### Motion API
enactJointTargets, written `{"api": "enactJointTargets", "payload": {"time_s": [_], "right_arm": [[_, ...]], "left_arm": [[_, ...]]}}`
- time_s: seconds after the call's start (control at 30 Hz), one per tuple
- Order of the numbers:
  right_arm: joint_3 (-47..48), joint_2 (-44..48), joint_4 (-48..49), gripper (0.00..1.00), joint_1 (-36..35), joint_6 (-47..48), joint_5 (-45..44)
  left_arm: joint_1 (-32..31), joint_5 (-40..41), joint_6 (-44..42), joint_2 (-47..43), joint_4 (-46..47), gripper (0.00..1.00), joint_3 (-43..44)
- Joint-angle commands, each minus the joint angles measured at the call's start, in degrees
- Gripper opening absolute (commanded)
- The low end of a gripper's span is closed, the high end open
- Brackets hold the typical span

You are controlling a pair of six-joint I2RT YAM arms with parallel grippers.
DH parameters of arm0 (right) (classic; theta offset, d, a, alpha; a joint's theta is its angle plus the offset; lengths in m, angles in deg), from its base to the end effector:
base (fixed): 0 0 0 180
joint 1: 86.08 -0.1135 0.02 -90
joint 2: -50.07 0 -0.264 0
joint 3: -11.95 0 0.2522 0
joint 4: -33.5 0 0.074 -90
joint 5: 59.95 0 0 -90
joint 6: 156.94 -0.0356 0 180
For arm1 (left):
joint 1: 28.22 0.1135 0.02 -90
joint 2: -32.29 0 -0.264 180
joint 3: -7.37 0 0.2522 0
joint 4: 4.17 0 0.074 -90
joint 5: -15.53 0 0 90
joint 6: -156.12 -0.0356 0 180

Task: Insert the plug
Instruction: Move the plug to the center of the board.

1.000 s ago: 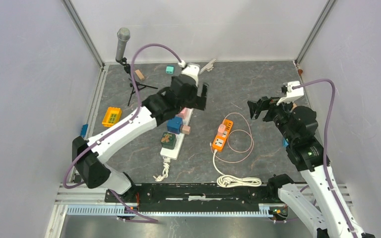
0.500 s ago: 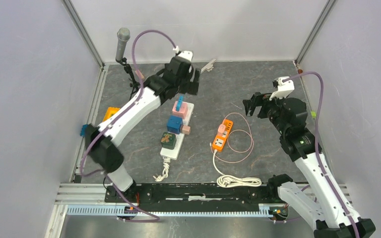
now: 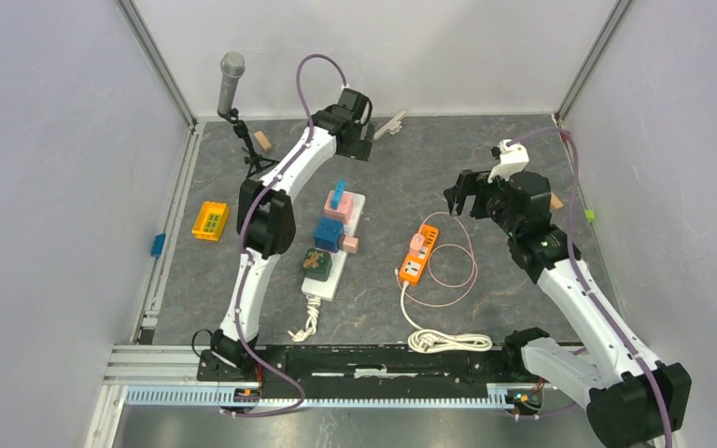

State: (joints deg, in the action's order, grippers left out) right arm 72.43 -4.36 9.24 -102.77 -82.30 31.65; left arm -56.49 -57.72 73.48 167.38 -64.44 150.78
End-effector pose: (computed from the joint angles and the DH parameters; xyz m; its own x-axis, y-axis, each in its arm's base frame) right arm 0.2117 0.0645 0.3206 -0.3714 0.1651 -0.9137 -0.2220 0.9397 0.2600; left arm 0.4656 -0.2387 0.2513 -0.7259 0.2511 -0.6403 0.2058 0.9676 0.1461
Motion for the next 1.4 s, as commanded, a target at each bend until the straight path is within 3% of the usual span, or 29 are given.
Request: {"api": "enactJointTargets", "payload": {"time_s": [0.0, 0.33, 0.43, 0.83, 1.03, 1.37], "right_arm": [[-0.80, -2.27, 4.37, 0.98, 0.27, 0.31, 1.36], [-3.26, -6.09, 7.44, 0.98, 0.29, 0.23, 2.07], [-3.82, -7.27, 8.48, 0.98, 0.30, -0.01, 2.00], [-3.07, -12.44, 12.00, 0.98, 0.27, -0.95, 3.63], [-3.47, -13.14, 12.48, 0.98, 0.26, -0.96, 3.83], [-3.32, -12.98, 11.93, 0.98, 0.32, 0.20, 3.20]], "left_arm": [[3.70, -2.78, -3.52, 7.05, -0.61, 1.00, 8.52], [11.16, -12.84, 1.66, 15.80, 8.08, 1.00, 10.34], [12.07, -8.92, -0.14, 16.61, 12.08, 1.00, 10.22], [16.41, -13.14, 6.38, 19.85, 21.39, 1.00, 15.20], [16.11, -11.06, 7.11, 22.44, 22.36, 0.84, 19.92], [14.74, -8.02, 5.03, 23.94, 24.12, 0.71, 22.60]]}}
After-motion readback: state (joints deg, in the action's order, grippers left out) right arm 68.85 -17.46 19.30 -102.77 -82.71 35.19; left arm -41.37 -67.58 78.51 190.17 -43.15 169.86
